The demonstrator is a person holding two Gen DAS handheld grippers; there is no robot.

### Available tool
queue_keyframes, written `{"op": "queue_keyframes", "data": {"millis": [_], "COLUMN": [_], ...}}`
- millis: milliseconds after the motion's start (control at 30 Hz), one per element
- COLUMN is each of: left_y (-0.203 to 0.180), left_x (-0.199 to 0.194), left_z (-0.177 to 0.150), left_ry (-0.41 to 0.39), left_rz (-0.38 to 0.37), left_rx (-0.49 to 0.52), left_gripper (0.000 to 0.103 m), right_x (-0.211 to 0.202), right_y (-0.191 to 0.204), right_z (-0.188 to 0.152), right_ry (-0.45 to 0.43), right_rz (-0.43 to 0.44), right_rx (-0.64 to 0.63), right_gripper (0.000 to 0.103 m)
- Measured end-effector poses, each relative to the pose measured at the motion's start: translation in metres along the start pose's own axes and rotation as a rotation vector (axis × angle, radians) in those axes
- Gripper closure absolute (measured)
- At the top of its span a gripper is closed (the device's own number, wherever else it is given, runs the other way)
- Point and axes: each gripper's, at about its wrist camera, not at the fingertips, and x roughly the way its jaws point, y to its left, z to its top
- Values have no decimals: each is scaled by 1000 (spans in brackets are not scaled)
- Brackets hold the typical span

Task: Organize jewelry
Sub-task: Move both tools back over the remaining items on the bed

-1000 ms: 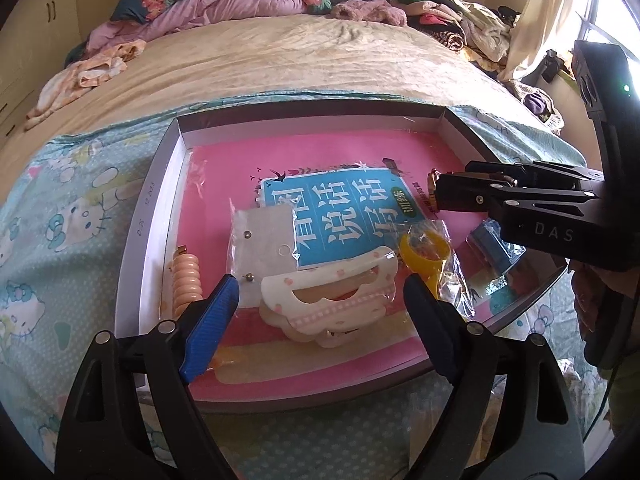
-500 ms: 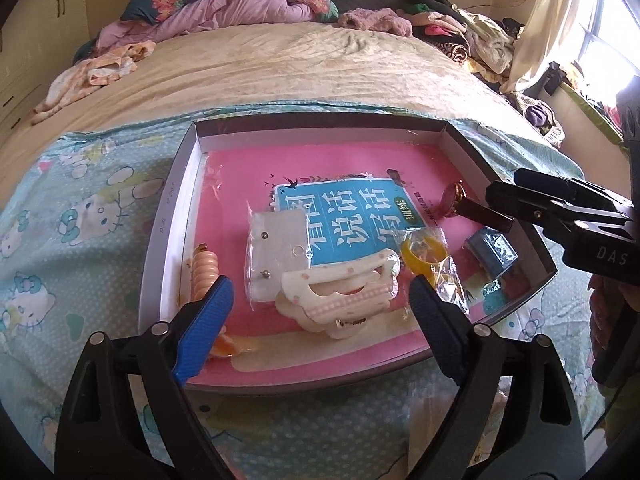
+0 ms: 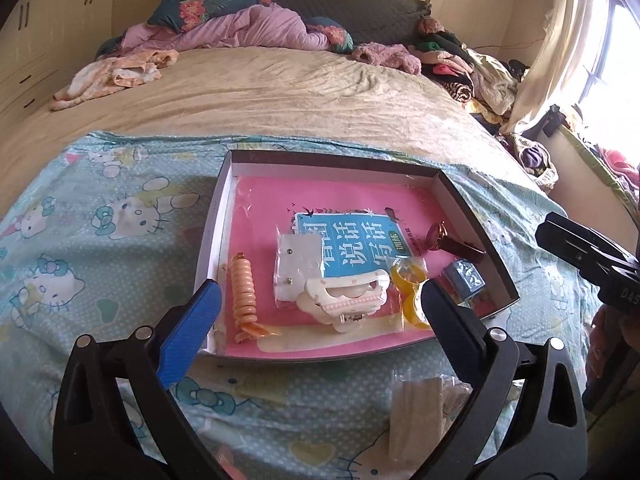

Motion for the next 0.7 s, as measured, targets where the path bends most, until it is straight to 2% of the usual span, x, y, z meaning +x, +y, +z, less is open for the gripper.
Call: {"op": "queue_keyframes", "data": {"millis": [333, 700], "left_y": [-9, -31], "left_x": [-33, -55], "left_z": [-7, -25], "left_ry": [-39, -32], "left_rz": [-14, -61], "left_rx": [16, 64], "left_gripper": [10, 10], "right_x": [-49, -78], "right_y": [13, 8], "right_z": [-9, -32], "right_ry": [-63, -57], "right_rz": [-3, -15], "right_rx": [-33, -23], "right_gripper": [16, 16]}}
